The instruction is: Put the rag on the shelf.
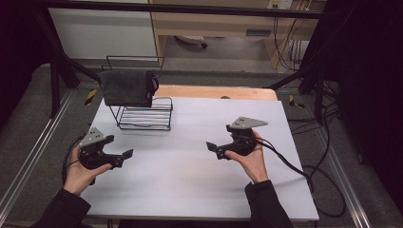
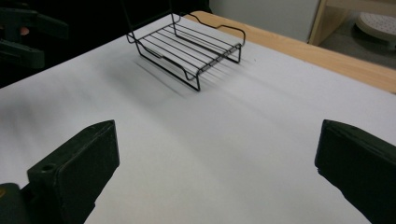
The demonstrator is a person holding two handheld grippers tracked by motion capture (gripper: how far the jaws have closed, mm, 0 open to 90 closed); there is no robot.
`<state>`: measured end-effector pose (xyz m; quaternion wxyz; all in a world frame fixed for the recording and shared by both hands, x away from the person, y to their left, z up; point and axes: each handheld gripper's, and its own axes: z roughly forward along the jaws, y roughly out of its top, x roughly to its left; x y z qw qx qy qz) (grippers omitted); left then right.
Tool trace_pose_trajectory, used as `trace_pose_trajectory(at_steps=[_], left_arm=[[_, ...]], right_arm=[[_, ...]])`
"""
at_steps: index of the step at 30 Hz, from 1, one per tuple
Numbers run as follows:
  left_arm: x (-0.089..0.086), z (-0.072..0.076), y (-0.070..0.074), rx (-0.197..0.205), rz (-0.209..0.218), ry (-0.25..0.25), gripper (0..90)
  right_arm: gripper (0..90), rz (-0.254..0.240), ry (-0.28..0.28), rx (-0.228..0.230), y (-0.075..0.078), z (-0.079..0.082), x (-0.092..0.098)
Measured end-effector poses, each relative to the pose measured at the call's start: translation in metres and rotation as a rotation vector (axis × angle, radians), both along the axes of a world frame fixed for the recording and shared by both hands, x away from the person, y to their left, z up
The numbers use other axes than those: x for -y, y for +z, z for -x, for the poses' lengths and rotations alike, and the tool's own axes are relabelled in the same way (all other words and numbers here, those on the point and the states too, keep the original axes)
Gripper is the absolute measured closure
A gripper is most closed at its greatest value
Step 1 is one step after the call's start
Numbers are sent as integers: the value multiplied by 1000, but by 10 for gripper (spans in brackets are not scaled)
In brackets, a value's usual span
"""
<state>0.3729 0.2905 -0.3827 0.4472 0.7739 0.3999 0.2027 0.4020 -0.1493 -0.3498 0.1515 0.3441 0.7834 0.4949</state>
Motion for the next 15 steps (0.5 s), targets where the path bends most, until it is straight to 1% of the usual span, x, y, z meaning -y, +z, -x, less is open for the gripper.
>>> trace_pose_trajectory(at_steps=[2,4,6,8,10,12,15], left_arm=[[5,3,-7,-3,0,-11,52],[9,6,-14,-6,-6,-24,52],[11,8,-20,-11,-7,-36,52],[12,9,-26,-17,-1,-48,57],[12,10,-31,-24,-12,-55,59],[12,11,-36,-29,-7,-57,61],[12,11,-42,-41,-27,-73,66]], right_arm=[[6,0,-10,-19,-8,4,13],[6,14,-23,-30,-16,8,24],[6,25,-24,-36,-23,12,35],[7,40,-27,-50,-32,15,46],[7,51,-43,-67,-41,19,56],[7,60,-56,-82,-50,23,65],[7,67,-70,-94,-63,29,77]])
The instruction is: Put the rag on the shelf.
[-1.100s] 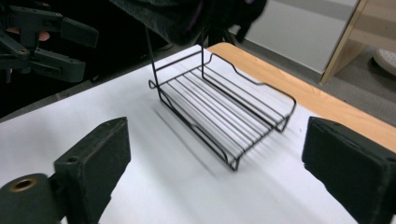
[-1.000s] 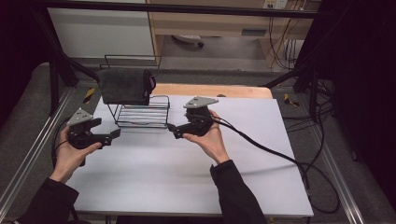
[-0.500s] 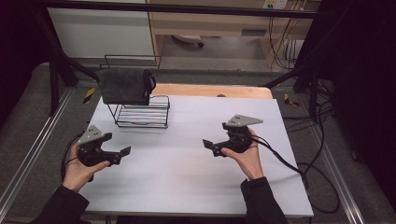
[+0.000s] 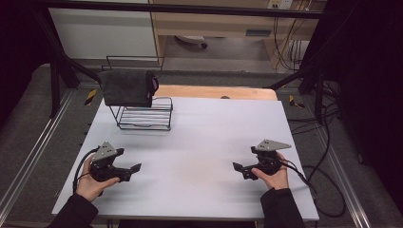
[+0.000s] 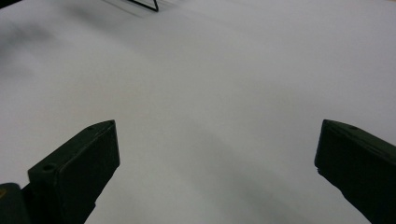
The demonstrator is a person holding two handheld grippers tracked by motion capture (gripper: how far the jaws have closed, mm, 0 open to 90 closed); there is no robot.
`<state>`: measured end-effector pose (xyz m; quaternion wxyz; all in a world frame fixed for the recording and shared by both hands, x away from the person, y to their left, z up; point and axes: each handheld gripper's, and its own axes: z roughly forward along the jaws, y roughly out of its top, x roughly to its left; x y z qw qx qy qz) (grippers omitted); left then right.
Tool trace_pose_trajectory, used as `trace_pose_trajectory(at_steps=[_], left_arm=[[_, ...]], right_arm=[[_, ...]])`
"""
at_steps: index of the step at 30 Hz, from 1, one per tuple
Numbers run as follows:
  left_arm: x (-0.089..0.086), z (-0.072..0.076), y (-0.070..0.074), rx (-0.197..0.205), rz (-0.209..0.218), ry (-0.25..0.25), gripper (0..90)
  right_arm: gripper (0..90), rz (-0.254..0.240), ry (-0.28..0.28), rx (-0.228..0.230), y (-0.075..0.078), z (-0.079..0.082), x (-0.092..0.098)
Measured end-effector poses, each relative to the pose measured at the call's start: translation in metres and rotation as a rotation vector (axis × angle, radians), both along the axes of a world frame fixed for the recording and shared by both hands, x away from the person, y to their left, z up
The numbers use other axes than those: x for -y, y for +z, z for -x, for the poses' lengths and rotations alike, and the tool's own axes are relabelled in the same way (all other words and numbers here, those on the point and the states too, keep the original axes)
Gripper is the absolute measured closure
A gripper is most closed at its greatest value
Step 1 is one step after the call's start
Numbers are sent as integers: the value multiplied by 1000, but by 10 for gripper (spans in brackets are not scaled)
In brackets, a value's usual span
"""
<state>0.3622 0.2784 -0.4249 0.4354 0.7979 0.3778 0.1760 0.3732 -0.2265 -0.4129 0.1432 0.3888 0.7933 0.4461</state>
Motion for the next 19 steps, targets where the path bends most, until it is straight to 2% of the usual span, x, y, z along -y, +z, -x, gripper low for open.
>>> trace_pose_trajectory(at_steps=[11,19], left_arm=[[-3,5,-18,-29,-35,-21,69],[-4,7,-20,-34,-42,-28,69]], right_arm=[[8,-11,-38,-35,-28,19,39],[8,-10,-58,-44,-35,23,44]])
